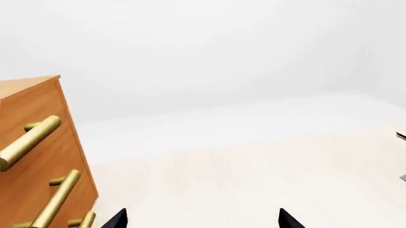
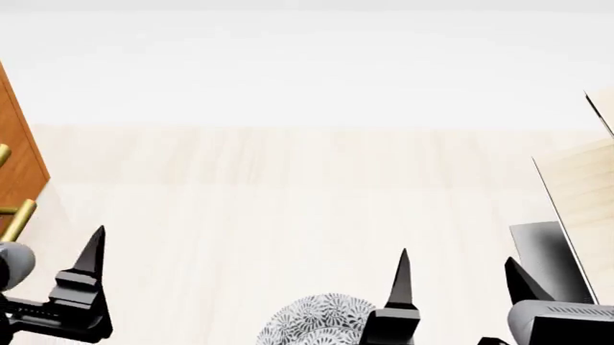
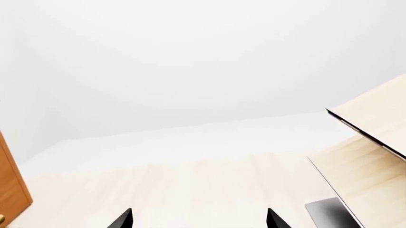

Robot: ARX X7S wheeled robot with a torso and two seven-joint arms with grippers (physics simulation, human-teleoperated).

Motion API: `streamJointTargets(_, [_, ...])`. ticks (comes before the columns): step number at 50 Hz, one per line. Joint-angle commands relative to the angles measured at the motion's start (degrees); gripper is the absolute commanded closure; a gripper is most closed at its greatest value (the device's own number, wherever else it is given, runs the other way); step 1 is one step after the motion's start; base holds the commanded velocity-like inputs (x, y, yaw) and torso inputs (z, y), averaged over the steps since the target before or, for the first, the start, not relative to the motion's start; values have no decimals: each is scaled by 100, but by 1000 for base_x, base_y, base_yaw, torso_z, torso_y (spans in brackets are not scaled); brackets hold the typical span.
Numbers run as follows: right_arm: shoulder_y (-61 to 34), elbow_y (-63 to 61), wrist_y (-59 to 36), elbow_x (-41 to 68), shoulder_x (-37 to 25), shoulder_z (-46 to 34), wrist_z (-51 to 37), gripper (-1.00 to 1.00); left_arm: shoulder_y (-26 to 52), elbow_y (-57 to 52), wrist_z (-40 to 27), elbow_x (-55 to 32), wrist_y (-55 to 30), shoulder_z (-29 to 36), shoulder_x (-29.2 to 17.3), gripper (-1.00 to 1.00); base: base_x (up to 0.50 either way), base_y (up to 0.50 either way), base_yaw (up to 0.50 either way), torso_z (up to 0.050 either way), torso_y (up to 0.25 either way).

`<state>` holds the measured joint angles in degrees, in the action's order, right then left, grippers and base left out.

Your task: Close the top drawer of the cabinet and put the bowl on top of it.

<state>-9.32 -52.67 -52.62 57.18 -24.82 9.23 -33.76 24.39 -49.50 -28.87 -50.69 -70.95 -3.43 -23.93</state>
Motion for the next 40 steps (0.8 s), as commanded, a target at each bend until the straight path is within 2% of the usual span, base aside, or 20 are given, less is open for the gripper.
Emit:
streamJointTargets(1, [45, -99, 6, 89, -63, 8, -69, -100, 1457, 767, -215, -1156, -1215, -58, 342, -100, 0, 0, 0, 0, 0])
streamJointTargets(4, [64, -124, 27, 76, -77, -1, -70, -100, 1747, 1161, -229, -1141, -1238, 46, 433, -100, 0, 0, 0, 0, 0])
streamJointTargets(5, [56, -100, 37, 34, -77, -30, -56, -100, 1859, 1295, -90, -653, -853, 476, 349, -100, 0, 0, 0, 0, 0])
streamJointTargets(12, [20, -19, 56, 3, -94, -71, -55, -100, 2404, 1887, -122, -691, -1016, 761, 662, -100, 0, 0, 0, 0, 0])
streamJointTargets(17, [44, 4, 118, -49, -105, -90, -16, -100, 2688, 2421, 121, -200, -638, 1369, 634, -100, 0, 0, 0, 0, 0])
streamJointTargets(25, [217, 128, 329, -228, -108, -101, 182, -100, 2853, 3045, 408, 74, -293, 1774, 730, -100, 0, 0, 0, 0, 0])
streamJointTargets(40, [338, 92, 450, -227, -138, -97, 224, -100, 2701, 3138, 542, 168, -74, 2141, 763, -100, 0, 0, 0, 0, 0])
